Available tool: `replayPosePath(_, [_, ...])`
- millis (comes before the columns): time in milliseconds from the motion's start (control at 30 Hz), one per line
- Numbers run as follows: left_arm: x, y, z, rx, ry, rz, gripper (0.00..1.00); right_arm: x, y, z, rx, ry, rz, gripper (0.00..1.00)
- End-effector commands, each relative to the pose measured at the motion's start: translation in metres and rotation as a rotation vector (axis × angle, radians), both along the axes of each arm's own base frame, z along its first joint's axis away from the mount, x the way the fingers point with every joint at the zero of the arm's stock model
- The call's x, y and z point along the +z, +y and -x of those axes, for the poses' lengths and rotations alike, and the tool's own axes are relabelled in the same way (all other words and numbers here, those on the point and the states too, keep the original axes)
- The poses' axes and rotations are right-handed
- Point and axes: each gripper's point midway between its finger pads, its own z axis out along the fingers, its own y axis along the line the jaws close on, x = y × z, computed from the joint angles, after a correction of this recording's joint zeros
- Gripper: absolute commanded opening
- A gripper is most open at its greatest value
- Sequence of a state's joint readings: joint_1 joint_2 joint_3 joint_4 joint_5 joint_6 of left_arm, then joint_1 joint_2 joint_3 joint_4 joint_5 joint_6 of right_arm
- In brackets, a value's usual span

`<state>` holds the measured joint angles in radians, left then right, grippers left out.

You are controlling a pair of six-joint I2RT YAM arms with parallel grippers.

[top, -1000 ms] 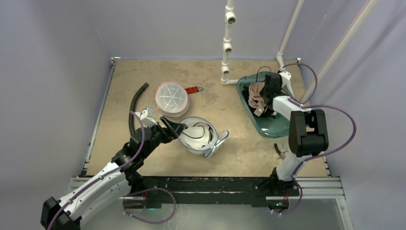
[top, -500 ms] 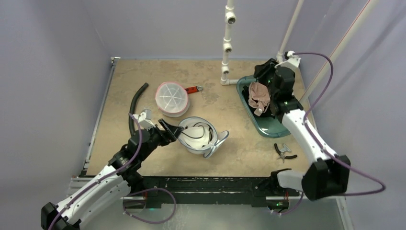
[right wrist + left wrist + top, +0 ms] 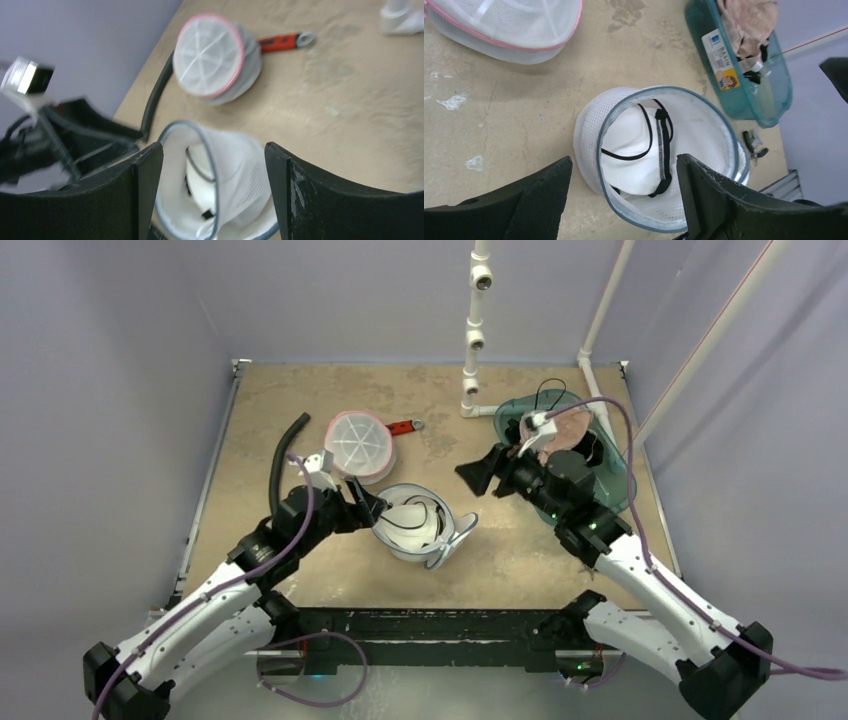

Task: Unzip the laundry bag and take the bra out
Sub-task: Pick up the bra from the laundry bag.

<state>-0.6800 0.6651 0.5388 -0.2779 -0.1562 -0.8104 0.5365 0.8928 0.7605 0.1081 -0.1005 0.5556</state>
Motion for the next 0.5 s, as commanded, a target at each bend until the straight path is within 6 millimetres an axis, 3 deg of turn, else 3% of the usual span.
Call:
replayPosePath(0, [-0.007, -0.002, -0.005, -0.055, 0.028, -0.131, 0.74, -0.023, 0.029, 0.040, 0.132, 0.028, 0.120, 0.76])
replayPosePath(133, [-0.012, 0.002, -0.017, -0.024, 0.044, -0.219, 0.72, -0.069, 0.056, 0.049, 0.116, 0.092, 0.321, 0.74])
replayPosePath(233, [-0.017, 0.005, -0.021, -0.022, 0.074, -0.282, 0.71, -0.089, 0.067, 0.048, 0.079, 0.110, 0.394, 0.74])
replayPosePath(367, [-0.025, 0.001, -0.022, -0.047, 0.094, -0.302, 0.69, -0.099, 0.054, 0.040, -0.031, 0.124, 0.481, 0.73])
replayPosePath(467, [-0.032, -0.003, -0.023, -0.060, 0.098, -0.295, 0.59, -0.087, 0.047, 0.042, -0.055, 0.097, 0.448, 0.74])
